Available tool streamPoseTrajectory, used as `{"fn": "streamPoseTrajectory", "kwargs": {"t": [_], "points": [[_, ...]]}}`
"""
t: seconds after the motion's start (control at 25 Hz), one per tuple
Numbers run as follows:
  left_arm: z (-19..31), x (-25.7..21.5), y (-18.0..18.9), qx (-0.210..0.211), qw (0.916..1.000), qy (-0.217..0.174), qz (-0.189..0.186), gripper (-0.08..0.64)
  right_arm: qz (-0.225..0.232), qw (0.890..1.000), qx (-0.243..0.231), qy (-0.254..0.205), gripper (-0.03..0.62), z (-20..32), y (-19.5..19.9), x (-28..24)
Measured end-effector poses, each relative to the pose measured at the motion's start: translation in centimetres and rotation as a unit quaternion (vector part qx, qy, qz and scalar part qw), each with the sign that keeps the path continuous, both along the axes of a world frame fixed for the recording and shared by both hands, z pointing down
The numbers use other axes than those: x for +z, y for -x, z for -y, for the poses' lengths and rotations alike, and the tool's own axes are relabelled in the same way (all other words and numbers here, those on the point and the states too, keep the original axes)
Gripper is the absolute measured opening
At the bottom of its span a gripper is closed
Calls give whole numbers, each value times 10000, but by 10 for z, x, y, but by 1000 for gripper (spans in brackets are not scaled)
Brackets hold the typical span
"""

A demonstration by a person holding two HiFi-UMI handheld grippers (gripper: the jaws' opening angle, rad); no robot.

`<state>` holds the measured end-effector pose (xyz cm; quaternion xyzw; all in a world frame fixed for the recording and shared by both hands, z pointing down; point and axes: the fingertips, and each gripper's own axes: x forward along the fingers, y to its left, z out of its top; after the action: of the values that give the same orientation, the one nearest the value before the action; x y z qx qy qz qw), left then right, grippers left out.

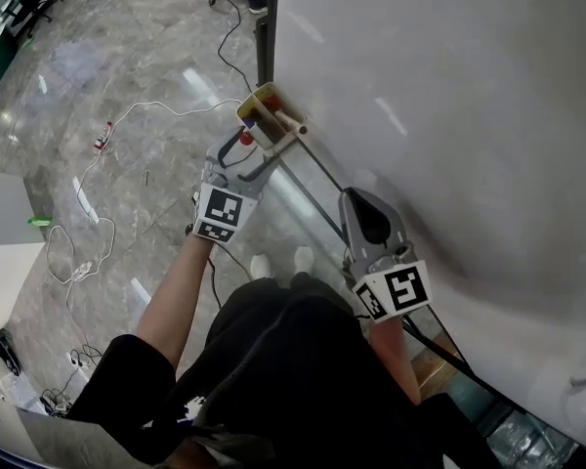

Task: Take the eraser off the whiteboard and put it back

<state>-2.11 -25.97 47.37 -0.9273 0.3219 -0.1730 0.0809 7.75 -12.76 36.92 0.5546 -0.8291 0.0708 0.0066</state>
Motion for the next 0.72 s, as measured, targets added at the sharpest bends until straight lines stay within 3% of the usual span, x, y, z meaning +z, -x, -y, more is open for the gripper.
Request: {"fn": "streamPoseTrajectory", "kwargs": {"t": [0.72], "points": [[25,14,-15,-54,10000,53,54,341,-87,9997,207,33,9,-1,-16,0]]}}
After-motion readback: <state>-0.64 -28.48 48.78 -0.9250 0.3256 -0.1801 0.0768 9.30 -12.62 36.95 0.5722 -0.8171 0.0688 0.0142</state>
